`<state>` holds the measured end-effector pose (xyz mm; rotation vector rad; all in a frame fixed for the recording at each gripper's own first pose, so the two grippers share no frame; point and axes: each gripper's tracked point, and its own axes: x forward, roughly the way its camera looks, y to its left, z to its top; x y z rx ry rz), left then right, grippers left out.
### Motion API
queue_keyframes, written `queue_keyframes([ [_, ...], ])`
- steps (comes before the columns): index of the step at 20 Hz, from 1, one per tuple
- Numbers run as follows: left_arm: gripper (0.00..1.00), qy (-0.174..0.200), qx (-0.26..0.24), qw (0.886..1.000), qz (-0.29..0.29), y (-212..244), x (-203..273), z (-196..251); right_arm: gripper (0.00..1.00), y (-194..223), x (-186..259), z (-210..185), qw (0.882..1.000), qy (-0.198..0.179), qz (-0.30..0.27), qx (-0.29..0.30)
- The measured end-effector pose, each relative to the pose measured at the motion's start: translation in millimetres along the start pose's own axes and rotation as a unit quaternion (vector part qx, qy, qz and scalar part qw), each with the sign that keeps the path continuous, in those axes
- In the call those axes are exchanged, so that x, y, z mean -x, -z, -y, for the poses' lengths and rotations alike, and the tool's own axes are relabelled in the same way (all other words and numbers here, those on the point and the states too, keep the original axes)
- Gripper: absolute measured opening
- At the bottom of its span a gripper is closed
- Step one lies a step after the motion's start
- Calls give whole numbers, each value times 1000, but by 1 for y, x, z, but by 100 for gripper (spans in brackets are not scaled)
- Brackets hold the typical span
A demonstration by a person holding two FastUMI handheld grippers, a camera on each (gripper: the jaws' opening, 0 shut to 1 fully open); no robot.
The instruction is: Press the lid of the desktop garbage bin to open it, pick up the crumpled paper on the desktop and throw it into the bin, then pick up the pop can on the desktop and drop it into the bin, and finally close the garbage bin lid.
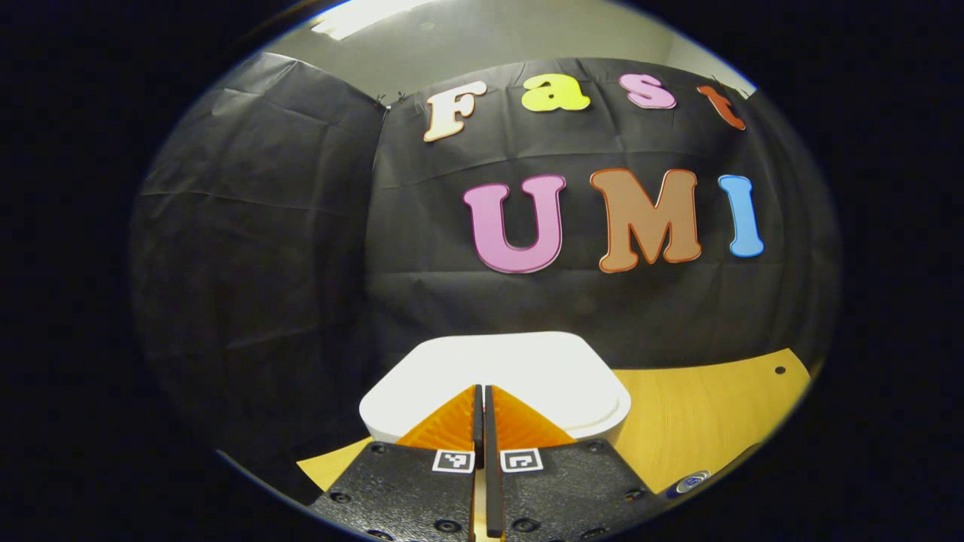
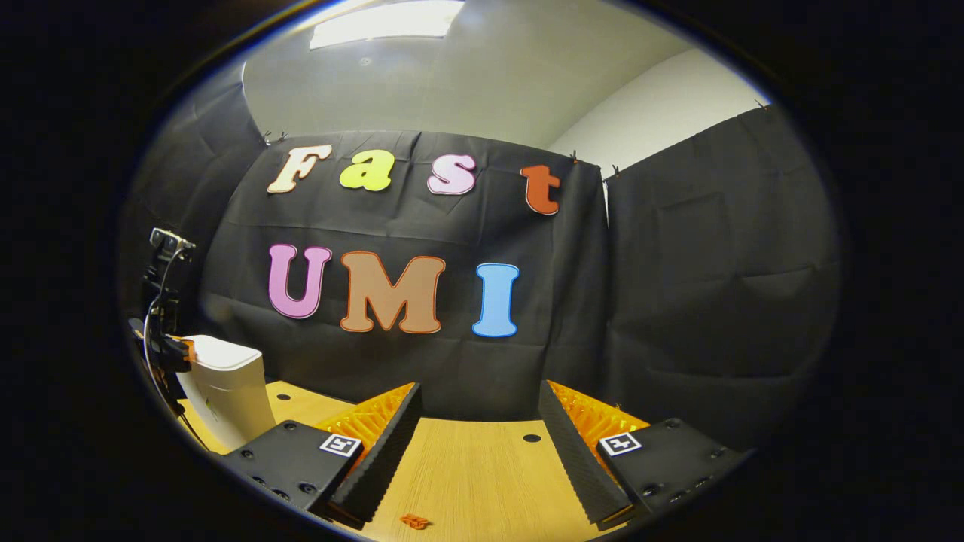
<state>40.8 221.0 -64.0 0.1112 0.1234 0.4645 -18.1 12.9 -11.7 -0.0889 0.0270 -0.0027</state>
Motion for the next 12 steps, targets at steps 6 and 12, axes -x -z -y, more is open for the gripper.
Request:
queue_keyframes([
  [6,0,12,-4,1000,15,-1,3,4,98,7,-3,-4,1000,-11,-11,3],
  [12,34,42,17,994,104,-75,22,19,98,-12,-6,-6,1000,-20,20,-10],
])
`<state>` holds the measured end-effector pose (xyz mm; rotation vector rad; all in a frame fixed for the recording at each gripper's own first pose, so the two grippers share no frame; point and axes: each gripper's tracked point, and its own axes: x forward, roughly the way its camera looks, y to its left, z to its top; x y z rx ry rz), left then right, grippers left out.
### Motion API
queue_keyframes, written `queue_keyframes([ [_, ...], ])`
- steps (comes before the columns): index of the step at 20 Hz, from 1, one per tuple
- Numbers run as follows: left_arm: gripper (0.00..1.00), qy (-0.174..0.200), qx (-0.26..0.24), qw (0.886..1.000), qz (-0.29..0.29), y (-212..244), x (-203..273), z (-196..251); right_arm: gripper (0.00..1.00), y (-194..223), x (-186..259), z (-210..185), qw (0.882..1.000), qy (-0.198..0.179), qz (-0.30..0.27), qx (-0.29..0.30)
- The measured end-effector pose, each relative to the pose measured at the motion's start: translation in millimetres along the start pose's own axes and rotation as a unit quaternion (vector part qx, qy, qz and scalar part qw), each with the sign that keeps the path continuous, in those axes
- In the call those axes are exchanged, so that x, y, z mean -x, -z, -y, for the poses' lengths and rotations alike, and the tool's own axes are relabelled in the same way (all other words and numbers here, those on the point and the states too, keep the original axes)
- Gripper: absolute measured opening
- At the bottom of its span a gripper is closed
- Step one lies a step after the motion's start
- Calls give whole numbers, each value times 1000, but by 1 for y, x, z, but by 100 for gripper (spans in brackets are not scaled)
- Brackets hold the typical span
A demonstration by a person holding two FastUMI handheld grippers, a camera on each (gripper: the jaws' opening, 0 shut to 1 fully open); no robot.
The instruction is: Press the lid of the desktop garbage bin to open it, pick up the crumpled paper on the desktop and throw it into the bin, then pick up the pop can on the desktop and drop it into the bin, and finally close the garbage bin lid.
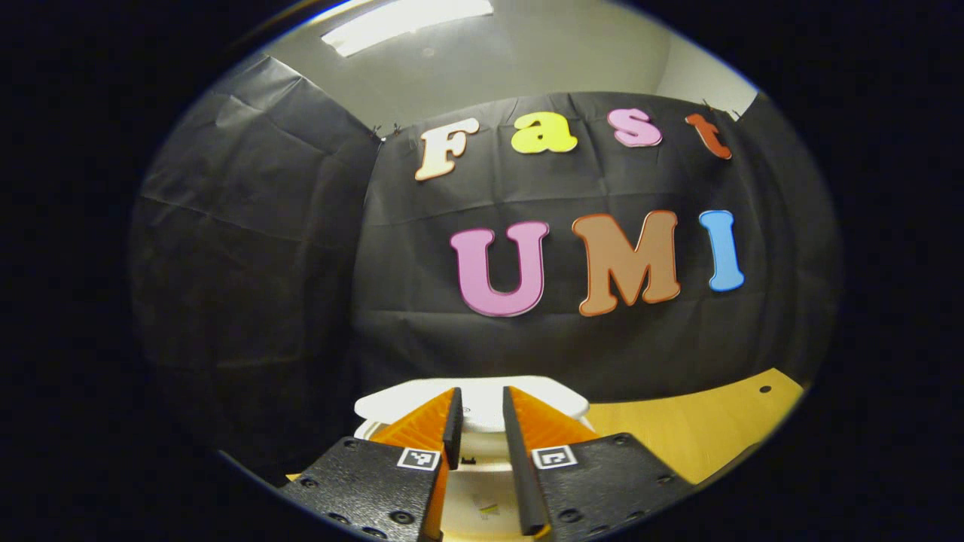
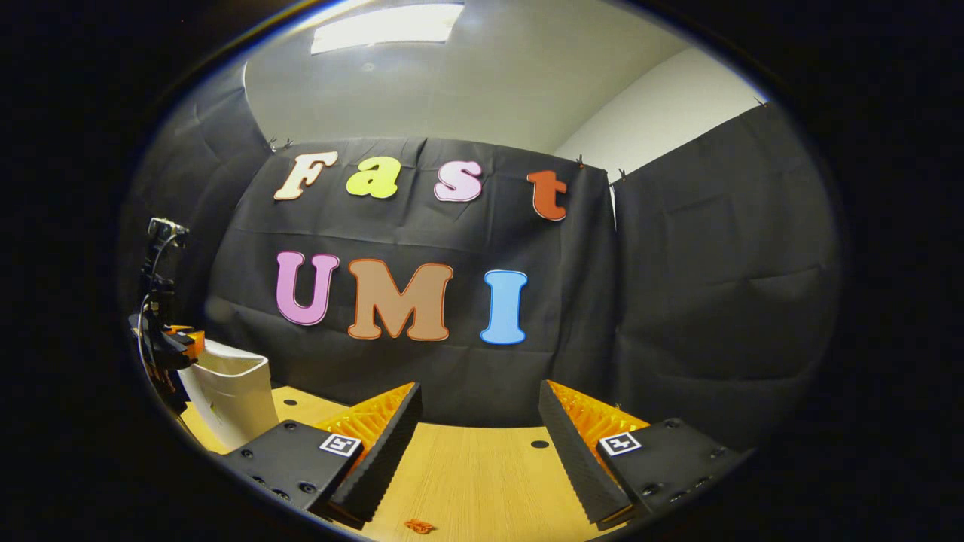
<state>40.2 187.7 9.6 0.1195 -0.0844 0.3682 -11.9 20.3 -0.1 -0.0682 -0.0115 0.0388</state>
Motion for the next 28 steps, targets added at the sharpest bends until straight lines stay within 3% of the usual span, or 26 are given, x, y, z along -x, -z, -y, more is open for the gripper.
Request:
queue_keyframes([
  [1,36,8,-5,1000,15,-12,2,6,98,-1,0,-1,1000,-2,2,-2],
  [2,55,21,-7,999,29,-22,9,13,100,-3,-1,-2,1000,-4,5,-4],
  [4,74,43,-3,998,43,-36,22,28,98,-3,-1,-4,1000,-8,8,-5],
  [7,75,74,25,996,52,-51,46,50,98,-2,-1,-8,1000,-15,9,-5],
  [12,92,130,74,987,59,-64,82,92,98,20,-6,-17,1000,-27,-12,-5],
  [15,89,156,82,982,65,-67,104,107,99,62,-16,-29,997,-43,-58,-9],
  [16,93,164,82,981,64,-67,110,111,99,77,-21,-31,996,-45,-75,-8],
  [20,89,171,80,980,60,-67,119,112,99,144,-35,-38,987,-57,-148,7],
  [28,89,145,59,987,48,-60,119,90,99,267,-40,-68,949,-97,-299,13],
])
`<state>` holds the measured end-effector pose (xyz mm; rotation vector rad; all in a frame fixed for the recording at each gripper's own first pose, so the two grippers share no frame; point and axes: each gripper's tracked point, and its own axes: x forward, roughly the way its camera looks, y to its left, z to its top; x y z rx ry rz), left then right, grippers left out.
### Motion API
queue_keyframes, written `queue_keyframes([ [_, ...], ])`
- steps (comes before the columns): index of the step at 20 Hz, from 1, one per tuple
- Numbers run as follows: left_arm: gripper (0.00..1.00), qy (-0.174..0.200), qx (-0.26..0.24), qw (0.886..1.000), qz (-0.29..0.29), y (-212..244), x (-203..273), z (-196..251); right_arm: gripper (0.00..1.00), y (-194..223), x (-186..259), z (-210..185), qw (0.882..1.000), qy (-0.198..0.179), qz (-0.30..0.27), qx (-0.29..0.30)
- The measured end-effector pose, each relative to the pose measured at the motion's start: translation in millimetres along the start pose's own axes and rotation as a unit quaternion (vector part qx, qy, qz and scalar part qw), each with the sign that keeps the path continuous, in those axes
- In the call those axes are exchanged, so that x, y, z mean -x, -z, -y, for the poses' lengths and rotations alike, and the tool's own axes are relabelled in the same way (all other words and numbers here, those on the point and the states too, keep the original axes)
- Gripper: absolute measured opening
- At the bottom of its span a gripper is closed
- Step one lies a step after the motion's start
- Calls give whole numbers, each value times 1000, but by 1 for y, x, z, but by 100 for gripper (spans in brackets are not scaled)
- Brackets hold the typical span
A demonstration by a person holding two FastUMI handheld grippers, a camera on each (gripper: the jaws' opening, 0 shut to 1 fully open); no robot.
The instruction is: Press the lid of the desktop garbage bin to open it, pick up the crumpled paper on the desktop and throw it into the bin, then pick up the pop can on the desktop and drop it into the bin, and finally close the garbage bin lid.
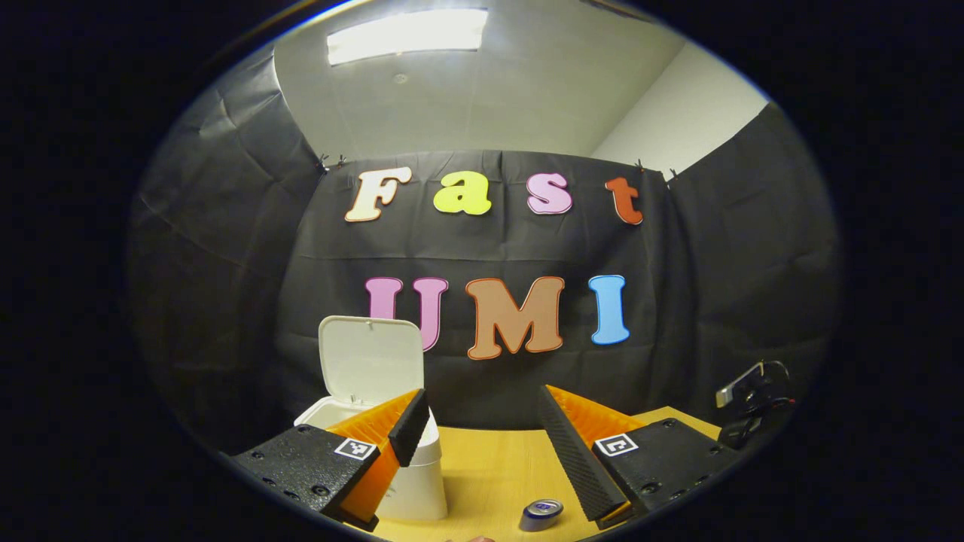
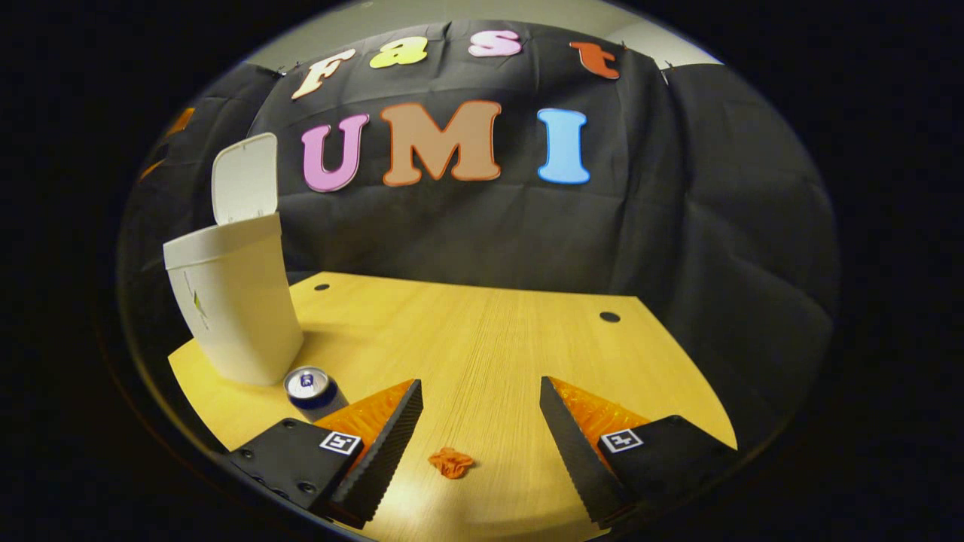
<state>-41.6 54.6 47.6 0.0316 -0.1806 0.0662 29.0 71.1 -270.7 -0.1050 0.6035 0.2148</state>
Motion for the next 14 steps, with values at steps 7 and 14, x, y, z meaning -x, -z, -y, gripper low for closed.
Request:
queue_keyframes([
  [7,90,-24,-21,999,-17,7,7,-21,100,67,-36,-18,995,-16,-102,15],
  [14,89,-35,-32,998,-32,15,8,-32,96,117,-48,-23,984,-24,-174,-4],
])
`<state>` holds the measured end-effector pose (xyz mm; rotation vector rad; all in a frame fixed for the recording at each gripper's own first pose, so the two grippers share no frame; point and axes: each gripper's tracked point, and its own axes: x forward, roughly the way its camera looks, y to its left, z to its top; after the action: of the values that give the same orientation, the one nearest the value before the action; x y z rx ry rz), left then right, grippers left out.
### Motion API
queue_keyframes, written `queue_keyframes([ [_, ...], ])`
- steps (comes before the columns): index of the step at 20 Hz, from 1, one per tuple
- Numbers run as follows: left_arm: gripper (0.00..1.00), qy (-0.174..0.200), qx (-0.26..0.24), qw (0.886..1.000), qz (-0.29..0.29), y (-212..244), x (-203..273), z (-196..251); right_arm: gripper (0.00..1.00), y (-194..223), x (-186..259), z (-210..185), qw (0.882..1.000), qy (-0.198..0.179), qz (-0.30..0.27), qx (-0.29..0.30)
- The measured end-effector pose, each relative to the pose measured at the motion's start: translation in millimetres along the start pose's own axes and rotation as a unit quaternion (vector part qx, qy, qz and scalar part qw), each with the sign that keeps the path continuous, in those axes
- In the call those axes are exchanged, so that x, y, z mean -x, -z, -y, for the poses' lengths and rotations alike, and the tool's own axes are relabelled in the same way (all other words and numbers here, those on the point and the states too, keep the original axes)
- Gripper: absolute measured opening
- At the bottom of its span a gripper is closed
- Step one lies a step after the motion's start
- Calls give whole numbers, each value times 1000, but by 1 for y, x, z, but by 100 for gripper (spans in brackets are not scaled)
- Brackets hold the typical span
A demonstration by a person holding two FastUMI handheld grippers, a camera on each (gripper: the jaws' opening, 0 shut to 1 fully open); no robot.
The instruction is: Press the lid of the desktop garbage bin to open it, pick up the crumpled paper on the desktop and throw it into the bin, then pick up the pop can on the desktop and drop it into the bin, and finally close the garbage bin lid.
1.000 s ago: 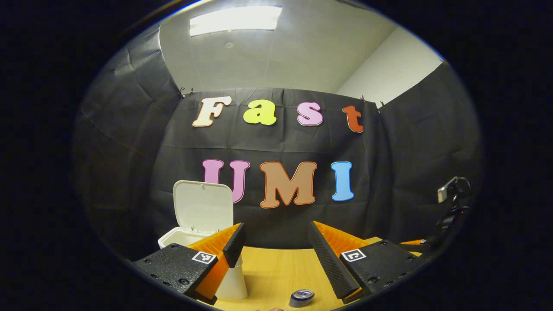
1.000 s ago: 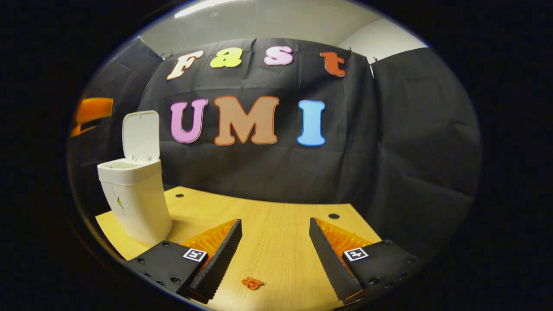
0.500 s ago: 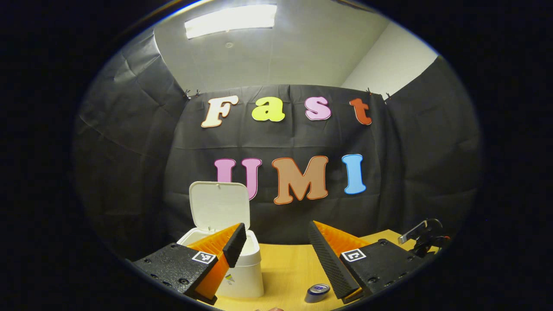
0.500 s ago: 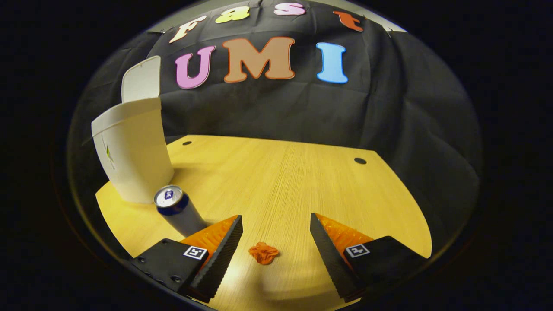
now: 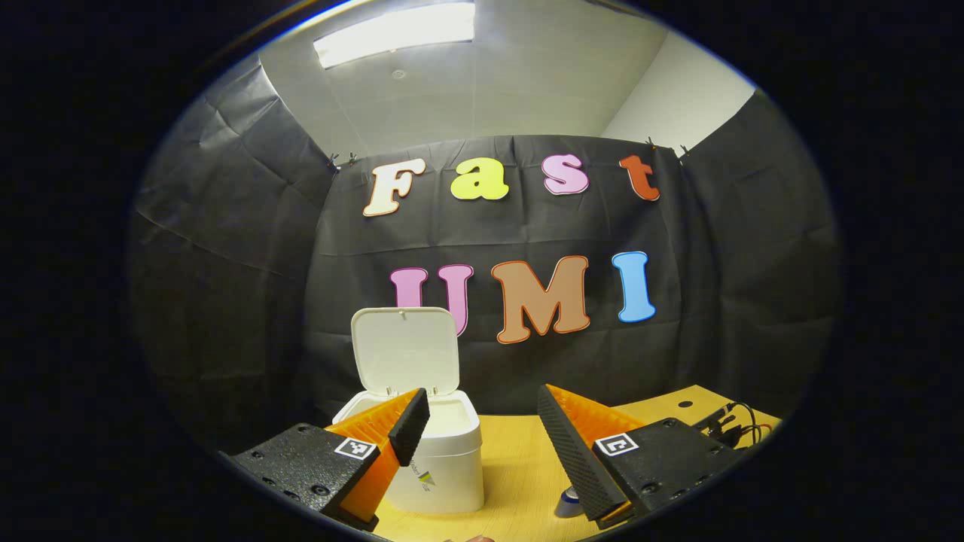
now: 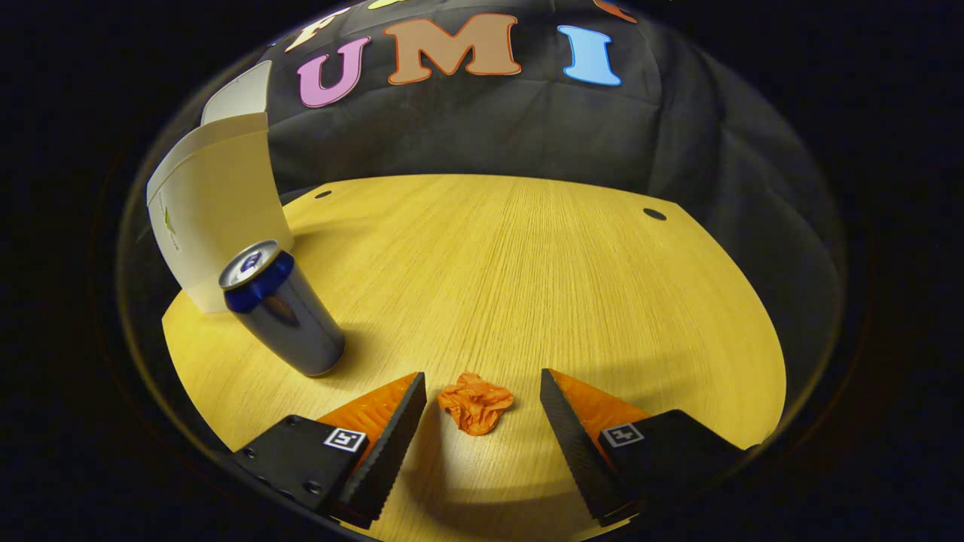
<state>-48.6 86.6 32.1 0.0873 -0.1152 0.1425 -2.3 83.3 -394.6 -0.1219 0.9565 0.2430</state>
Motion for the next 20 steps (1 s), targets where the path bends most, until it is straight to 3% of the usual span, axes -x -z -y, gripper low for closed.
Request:
queue_keyframes([
  [1,89,1,-1,1000,-2,1,0,0,87,0,3,3,1000,4,6,5],
  [2,89,1,-3,1000,-4,3,-1,0,87,-4,-5,1,1000,-3,18,3],
  [5,89,4,-2,1000,-12,8,-2,3,29,2,-3,-1,999,-11,26,27],
  [6,89,5,-1,1000,-14,9,-3,4,24,1,-1,-1,999,-12,26,19],
  [7,89,7,1,1000,-15,9,-3,4,11,1,-2,-2,1000,-14,25,9],
  [13,89,7,1,1000,-2,1,-5,2,6,-16,10,-2,999,-22,46,-9],
  [18,93,4,9,1000,7,-2,-6,-5,6,-90,61,-9,990,-33,134,-8],
  [20,89,1,14,1000,7,0,-6,-8,6,-122,83,-18,984,-45,173,-13],
])
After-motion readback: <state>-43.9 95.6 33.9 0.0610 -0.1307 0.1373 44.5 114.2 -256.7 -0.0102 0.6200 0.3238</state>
